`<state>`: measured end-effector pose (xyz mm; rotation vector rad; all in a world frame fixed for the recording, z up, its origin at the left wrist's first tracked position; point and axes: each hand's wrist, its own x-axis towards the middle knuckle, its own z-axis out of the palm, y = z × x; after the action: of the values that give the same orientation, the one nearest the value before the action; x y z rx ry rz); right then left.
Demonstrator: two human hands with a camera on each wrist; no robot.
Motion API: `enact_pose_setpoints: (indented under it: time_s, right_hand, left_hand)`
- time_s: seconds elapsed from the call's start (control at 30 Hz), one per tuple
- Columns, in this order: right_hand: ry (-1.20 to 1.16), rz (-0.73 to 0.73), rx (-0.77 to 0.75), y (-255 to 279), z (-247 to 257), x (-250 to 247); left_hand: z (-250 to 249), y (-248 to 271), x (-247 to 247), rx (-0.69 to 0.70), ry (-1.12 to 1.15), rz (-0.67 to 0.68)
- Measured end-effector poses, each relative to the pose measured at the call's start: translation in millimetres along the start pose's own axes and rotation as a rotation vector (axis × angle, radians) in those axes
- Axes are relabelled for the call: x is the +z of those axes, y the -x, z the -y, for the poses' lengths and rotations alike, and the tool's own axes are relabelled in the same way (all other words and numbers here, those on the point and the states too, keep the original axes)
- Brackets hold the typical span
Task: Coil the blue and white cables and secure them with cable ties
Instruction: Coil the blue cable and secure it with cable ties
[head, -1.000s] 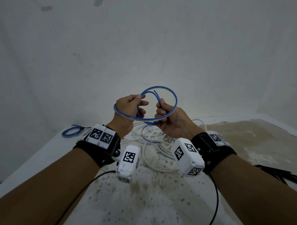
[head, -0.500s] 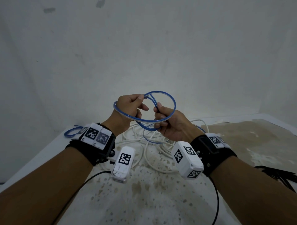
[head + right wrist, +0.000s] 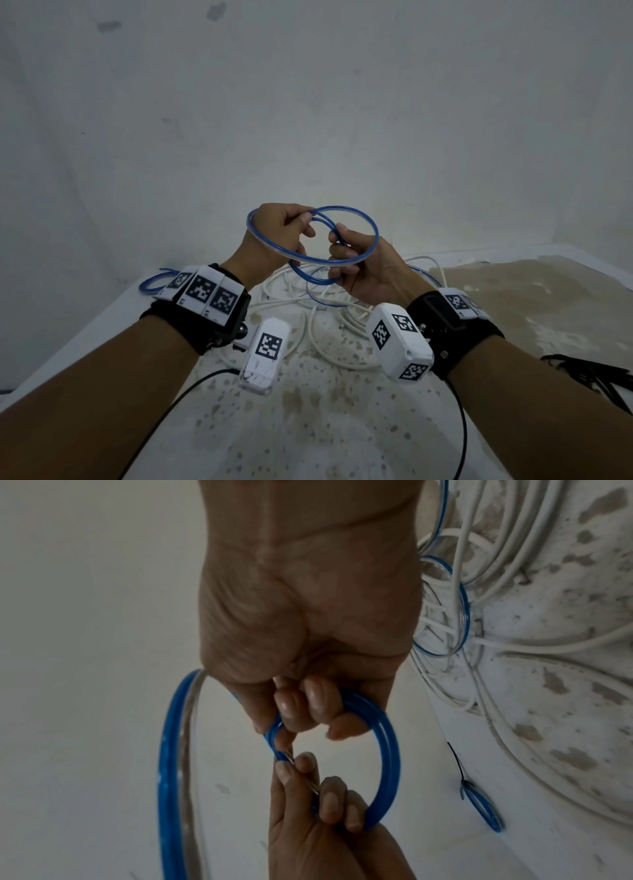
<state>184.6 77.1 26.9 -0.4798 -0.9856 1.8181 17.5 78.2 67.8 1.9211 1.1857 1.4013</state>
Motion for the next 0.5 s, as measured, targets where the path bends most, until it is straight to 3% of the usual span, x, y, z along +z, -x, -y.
enact_pose_setpoints:
  time_s: [0.17,0.5]
  right_hand:
    - [-0.002,0.014,-0.012,-0.1,-0.5,-0.8]
    - [0.116,-0.012,-0.001,-2.5,0.7,-8.9]
  left_hand:
    - [0.9,1.3,2.7,-0.042,0.034,-0.010]
    - [5.5,0.7,-3.0,0.082,-0.128,0.110]
